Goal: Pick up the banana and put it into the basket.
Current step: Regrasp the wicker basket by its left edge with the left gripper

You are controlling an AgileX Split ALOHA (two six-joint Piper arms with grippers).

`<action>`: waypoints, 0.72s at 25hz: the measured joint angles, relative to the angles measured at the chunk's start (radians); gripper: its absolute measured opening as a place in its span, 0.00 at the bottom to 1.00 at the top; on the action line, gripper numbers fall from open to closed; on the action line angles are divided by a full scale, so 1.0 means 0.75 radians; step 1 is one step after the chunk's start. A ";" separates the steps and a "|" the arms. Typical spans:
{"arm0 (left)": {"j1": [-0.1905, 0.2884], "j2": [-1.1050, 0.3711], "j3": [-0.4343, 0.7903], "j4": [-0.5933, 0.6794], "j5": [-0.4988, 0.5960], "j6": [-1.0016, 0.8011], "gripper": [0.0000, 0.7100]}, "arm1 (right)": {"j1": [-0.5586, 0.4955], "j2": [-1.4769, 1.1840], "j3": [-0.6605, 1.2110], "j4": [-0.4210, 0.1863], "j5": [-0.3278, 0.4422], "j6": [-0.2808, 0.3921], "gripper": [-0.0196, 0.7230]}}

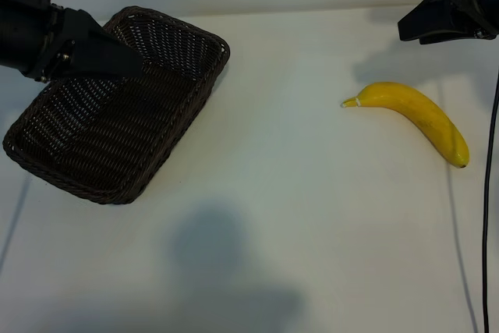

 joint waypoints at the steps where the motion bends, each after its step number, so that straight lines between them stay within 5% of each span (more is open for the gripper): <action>1: 0.000 0.000 0.000 0.000 -0.005 0.001 0.61 | 0.000 0.000 0.000 0.000 0.000 0.000 0.52; 12: 0.000 -0.036 0.000 0.001 0.010 0.003 0.61 | 0.000 0.000 0.000 0.002 0.000 0.000 0.52; 18: 0.025 -0.395 0.000 0.050 0.001 -0.068 0.61 | 0.000 0.000 0.000 0.003 0.000 0.000 0.52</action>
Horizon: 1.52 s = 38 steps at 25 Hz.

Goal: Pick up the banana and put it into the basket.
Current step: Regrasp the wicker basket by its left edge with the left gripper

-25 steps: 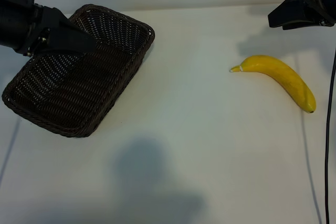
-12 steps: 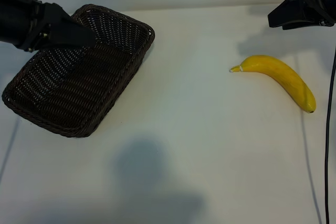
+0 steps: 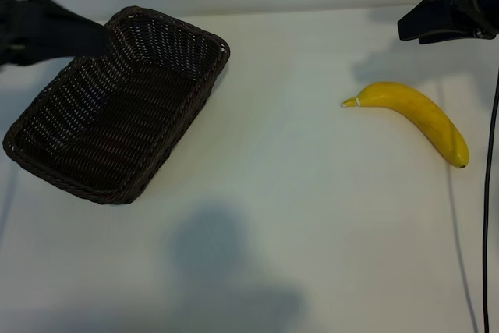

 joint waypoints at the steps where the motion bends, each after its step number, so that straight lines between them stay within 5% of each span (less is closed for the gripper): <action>1: 0.011 -0.084 0.000 0.030 0.000 -0.035 0.61 | 0.000 0.000 0.000 0.001 0.000 0.000 0.52; 8: 0.120 -0.662 0.196 0.558 -0.077 -0.565 0.59 | 0.000 0.000 0.000 0.001 0.000 0.000 0.52; 14: 0.132 -0.818 0.570 0.987 -0.143 -0.993 0.56 | 0.000 0.000 0.000 0.015 0.000 0.000 0.52; 18: 0.132 -0.748 0.707 0.951 -0.278 -1.047 0.54 | 0.000 0.000 0.000 0.016 0.000 -0.003 0.52; 28: 0.161 -0.303 0.639 0.776 -0.396 -0.971 0.51 | 0.000 0.000 0.000 0.016 0.000 -0.004 0.52; 34: 0.286 -0.258 0.565 0.685 -0.407 -0.922 0.51 | 0.000 0.000 0.000 0.016 0.000 -0.004 0.52; 38: 0.362 -0.261 0.528 0.791 -0.360 -0.820 0.51 | 0.000 0.000 0.000 0.016 0.000 -0.004 0.52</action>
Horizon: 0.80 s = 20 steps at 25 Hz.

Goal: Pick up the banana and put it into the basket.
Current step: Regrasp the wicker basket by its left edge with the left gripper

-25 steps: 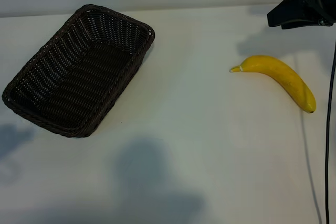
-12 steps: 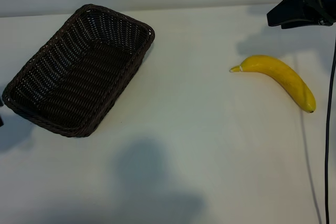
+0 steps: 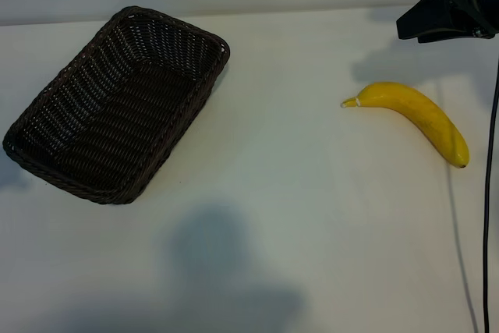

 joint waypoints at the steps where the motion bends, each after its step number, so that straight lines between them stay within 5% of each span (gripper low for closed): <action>1: 0.007 -0.001 0.000 0.028 0.011 0.015 0.51 | 0.000 0.000 0.000 0.000 0.000 0.000 0.52; 10: 0.028 0.029 -0.004 0.091 0.045 -0.083 0.50 | 0.000 0.000 0.000 0.005 0.000 0.000 0.52; 20: 0.073 0.129 -0.006 0.105 0.027 -0.265 0.62 | 0.000 0.000 0.000 0.027 -0.007 0.000 0.52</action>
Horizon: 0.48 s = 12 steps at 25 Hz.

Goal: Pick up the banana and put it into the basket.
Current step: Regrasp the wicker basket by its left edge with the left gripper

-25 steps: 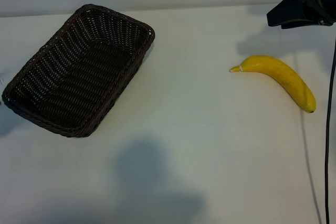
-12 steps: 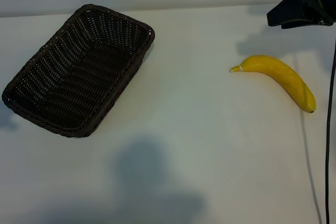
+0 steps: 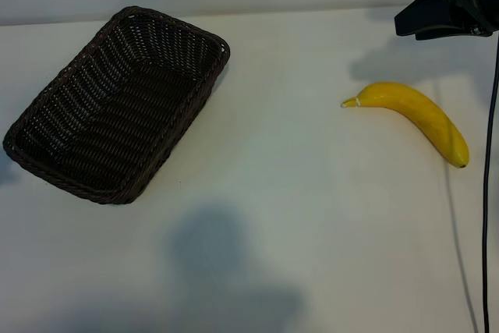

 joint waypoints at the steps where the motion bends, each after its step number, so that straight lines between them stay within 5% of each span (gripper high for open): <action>1: 0.000 0.005 0.000 -0.016 -0.027 -0.020 0.62 | 0.000 0.000 0.000 0.000 0.000 0.000 0.52; 12: 0.000 0.320 0.102 -0.563 -0.215 0.228 0.63 | 0.000 0.000 0.000 0.002 0.000 -0.002 0.52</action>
